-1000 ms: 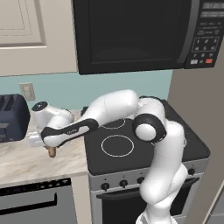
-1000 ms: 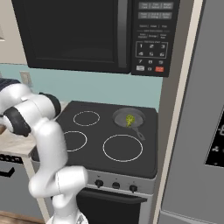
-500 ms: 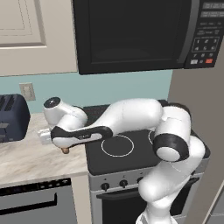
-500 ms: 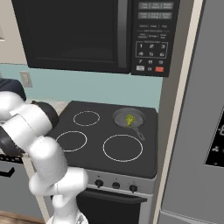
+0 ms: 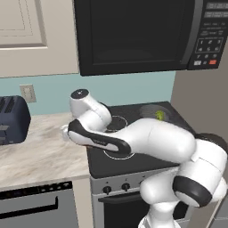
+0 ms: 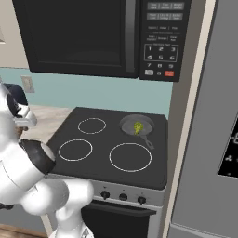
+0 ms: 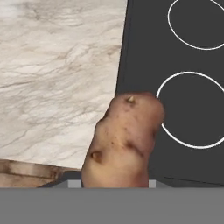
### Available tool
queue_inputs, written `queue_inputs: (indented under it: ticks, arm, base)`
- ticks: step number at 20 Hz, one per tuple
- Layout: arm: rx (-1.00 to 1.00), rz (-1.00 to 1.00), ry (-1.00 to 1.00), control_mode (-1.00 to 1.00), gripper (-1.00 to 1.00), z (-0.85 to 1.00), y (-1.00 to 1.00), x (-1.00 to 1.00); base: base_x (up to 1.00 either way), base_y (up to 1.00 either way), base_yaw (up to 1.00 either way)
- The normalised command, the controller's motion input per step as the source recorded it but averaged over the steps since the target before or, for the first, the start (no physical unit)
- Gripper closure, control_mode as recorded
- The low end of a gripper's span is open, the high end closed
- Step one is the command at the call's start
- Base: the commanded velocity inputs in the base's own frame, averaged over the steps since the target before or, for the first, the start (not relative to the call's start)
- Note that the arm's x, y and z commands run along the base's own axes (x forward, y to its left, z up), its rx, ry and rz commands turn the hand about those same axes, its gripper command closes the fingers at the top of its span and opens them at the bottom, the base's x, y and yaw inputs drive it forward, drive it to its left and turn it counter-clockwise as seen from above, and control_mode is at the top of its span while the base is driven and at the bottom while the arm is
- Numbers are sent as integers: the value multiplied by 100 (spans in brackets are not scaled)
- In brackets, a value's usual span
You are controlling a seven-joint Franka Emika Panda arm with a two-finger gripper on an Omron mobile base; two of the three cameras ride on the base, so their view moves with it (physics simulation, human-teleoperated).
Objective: Put the broccoli and potato in the pan. Then turn on the rear right burner and set the heat to medium.
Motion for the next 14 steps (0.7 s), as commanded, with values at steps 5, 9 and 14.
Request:
queue_inputs:
  ticks: [5, 9, 14]
  arm:
    - [0, 13, 0, -100, 100, 23, -90, -9]
    - [0, 13, 0, -100, 100, 17, -89, -18]
    - [0, 13, 0, -100, 100, 13, -84, -19]
  base:
    - [0, 0, 0]
    - [0, 0, 0]
    - [0, 0, 0]
